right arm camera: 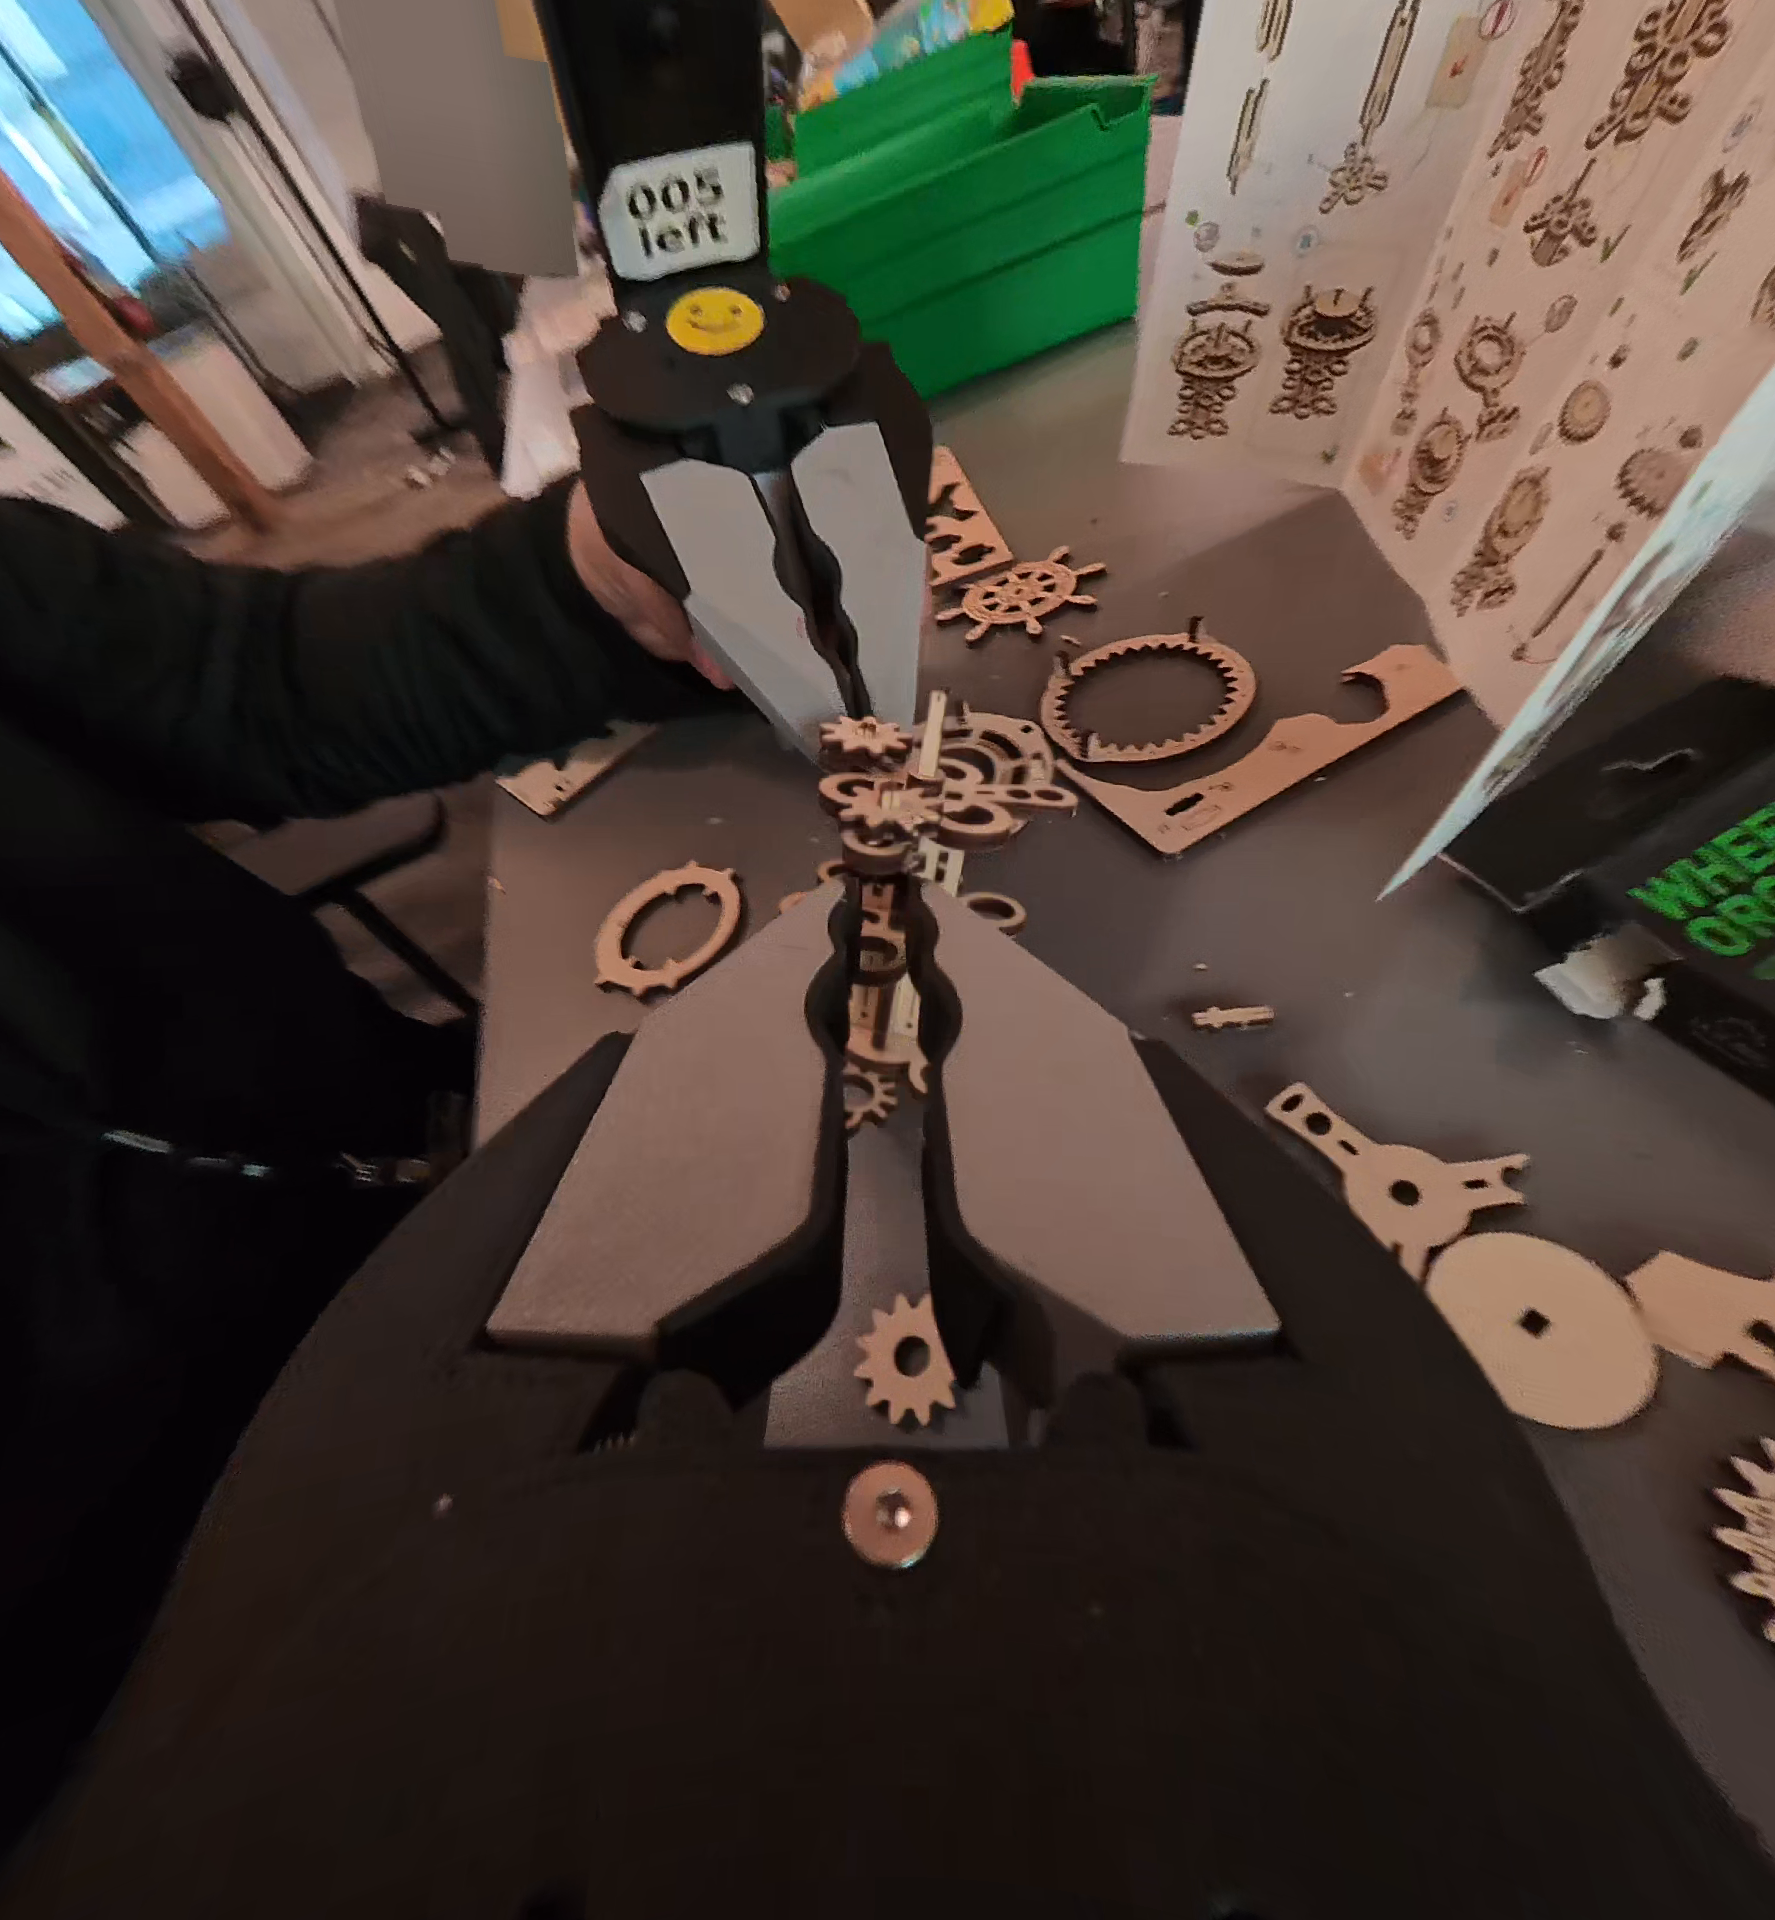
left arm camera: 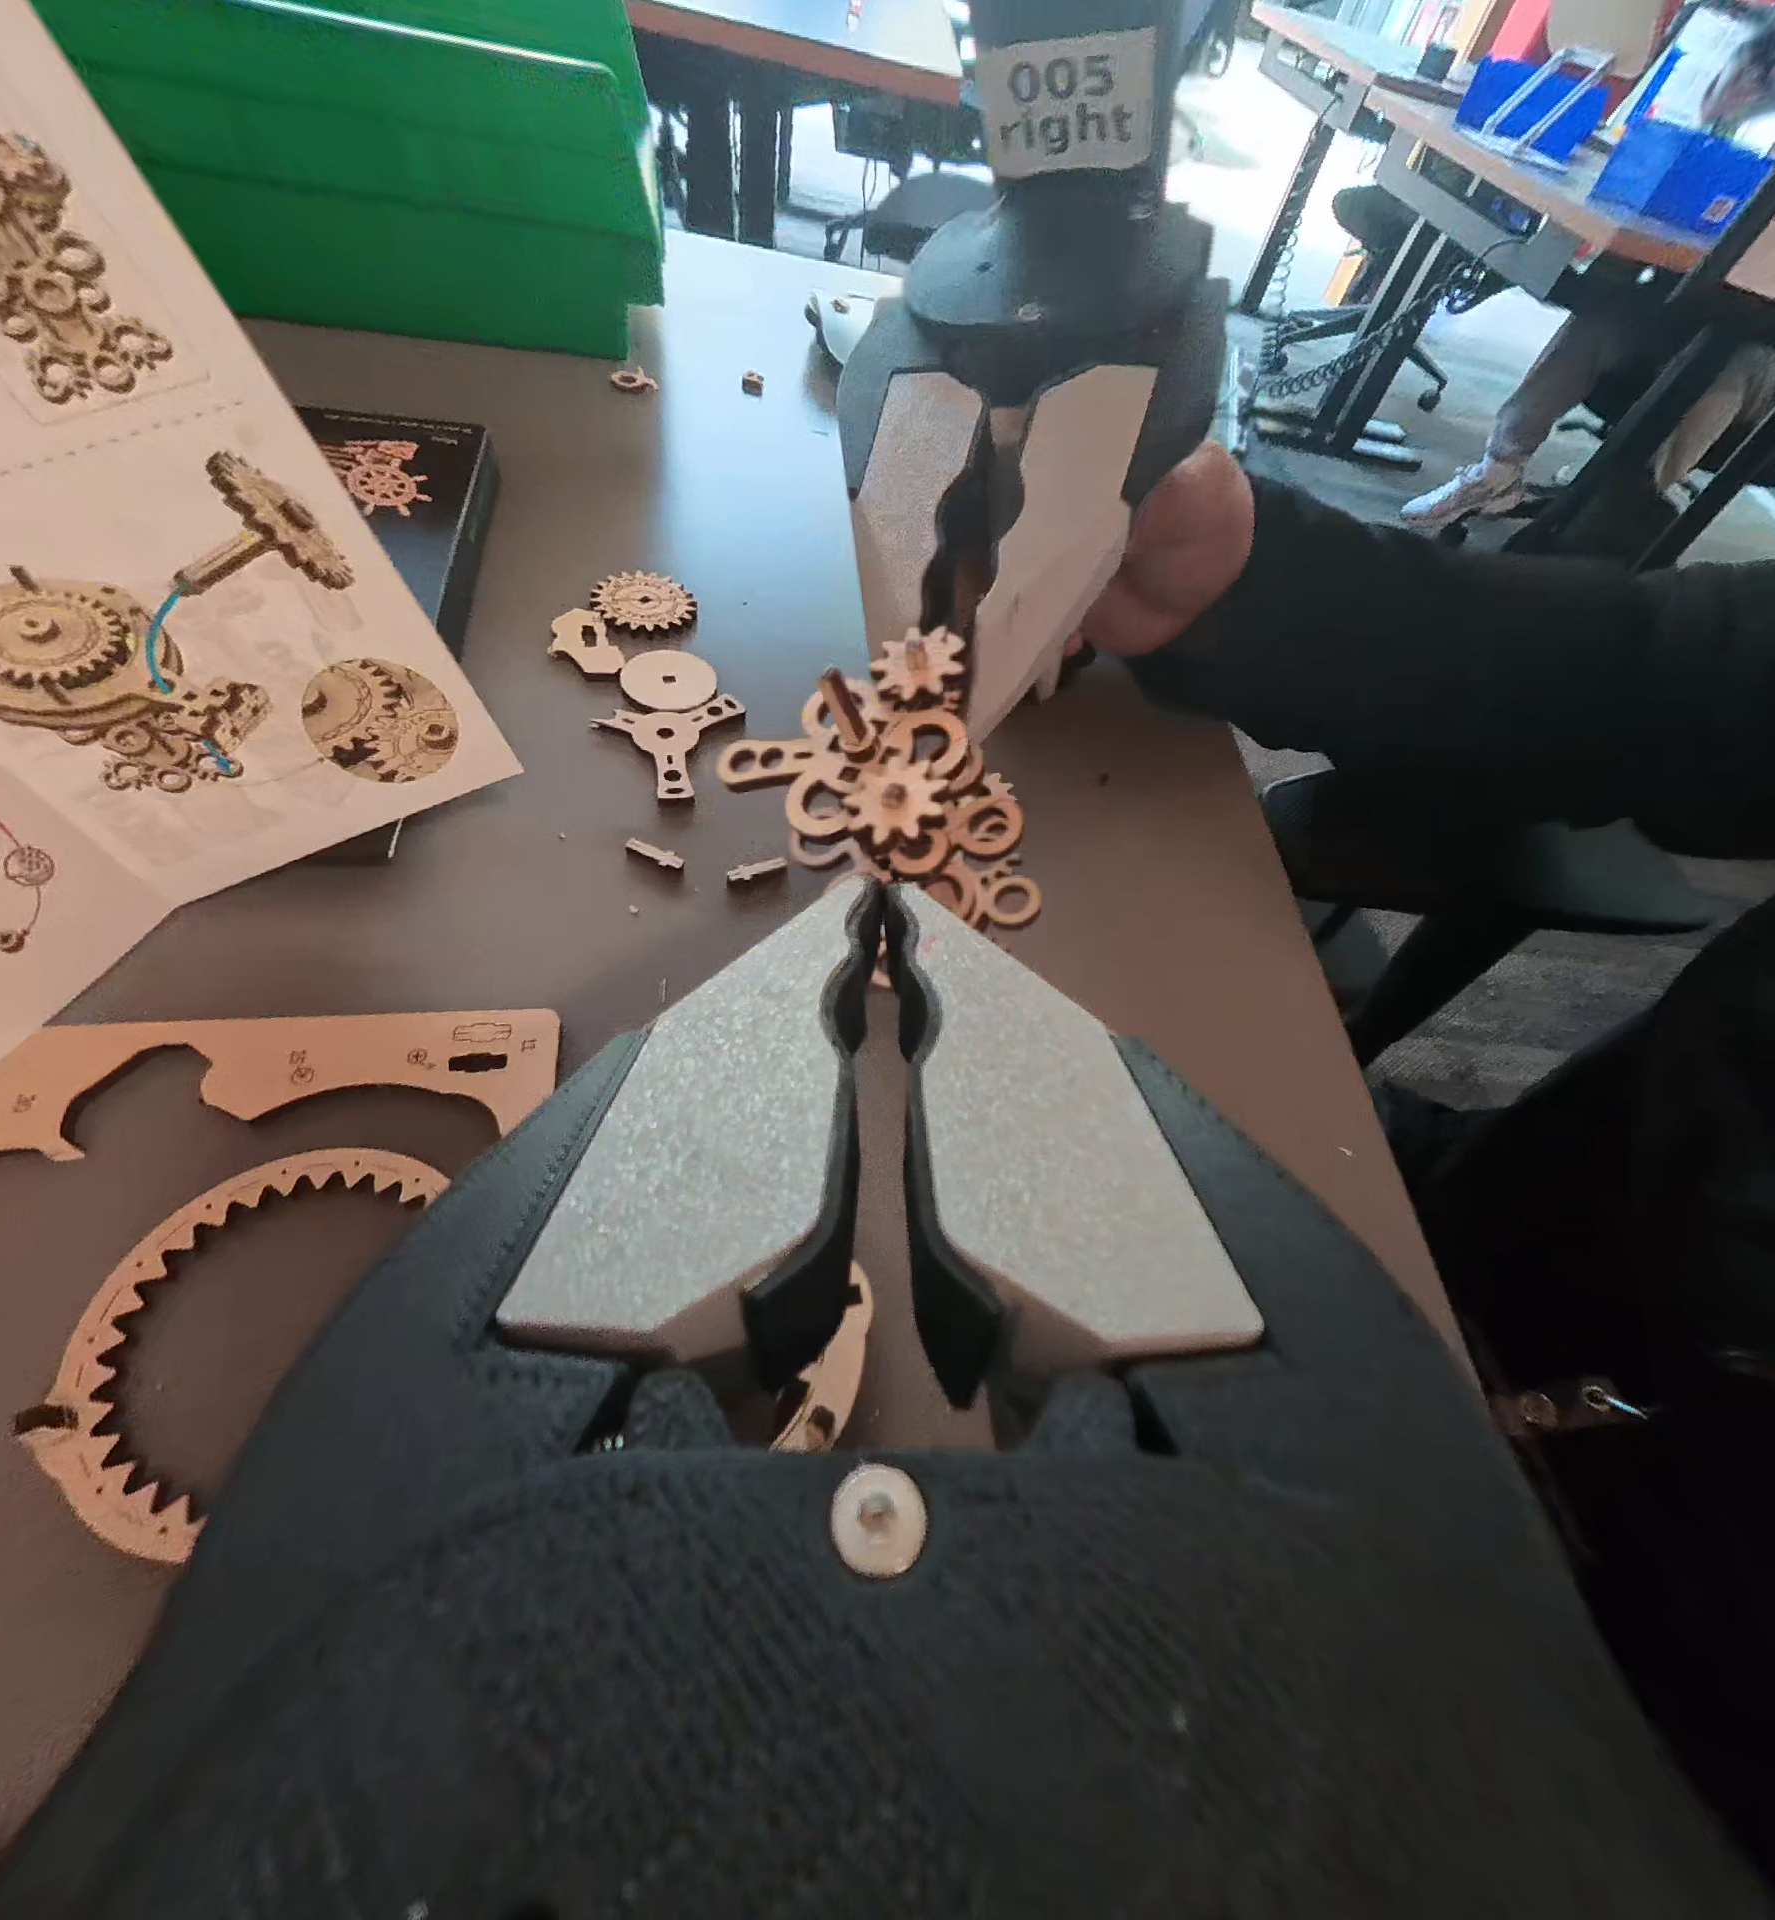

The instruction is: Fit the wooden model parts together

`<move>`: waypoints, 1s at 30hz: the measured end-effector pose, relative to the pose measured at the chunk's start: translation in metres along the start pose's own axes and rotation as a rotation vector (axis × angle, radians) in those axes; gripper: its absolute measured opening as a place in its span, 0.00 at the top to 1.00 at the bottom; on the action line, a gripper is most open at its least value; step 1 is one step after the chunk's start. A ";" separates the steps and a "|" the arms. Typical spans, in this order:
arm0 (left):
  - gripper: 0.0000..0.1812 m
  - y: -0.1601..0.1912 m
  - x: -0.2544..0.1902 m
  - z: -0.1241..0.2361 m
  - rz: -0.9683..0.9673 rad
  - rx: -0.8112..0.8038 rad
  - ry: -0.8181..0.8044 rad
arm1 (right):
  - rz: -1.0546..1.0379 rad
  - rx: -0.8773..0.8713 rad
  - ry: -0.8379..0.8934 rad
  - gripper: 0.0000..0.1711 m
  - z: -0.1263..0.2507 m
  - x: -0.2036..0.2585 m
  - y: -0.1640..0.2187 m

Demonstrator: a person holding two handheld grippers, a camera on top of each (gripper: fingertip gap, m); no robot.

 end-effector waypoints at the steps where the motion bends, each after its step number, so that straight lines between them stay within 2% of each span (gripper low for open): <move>1: 1.00 -0.001 0.000 0.001 0.018 -0.014 0.016 | -0.043 -0.014 -0.025 0.98 0.001 -0.001 0.001; 5: 1.00 -0.006 -0.001 0.003 0.106 -0.063 0.071 | -0.135 -0.029 -0.032 0.98 0.002 -0.008 0.003; 15: 0.99 -0.005 0.007 0.004 0.101 -0.060 0.007 | -0.262 -0.063 -0.055 0.98 0.002 -0.016 0.005; 23: 0.84 0.002 0.009 -0.007 -0.134 0.016 -0.157 | -0.383 -0.105 -0.100 0.98 -0.001 -0.019 0.005; 30: 0.85 -0.012 0.006 0.001 -0.369 -0.085 -0.294 | -0.430 -0.090 -0.121 0.98 -0.004 -0.020 0.008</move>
Point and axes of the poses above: each gripper's, where its closed fingertips meet, z back along the fingers, y out of its underside, x = y × z across the jaws, the point moved 3 cm from there along z, back along the fingers, and after that the axes turned 15 degrees about z, right-handed, at the moved point
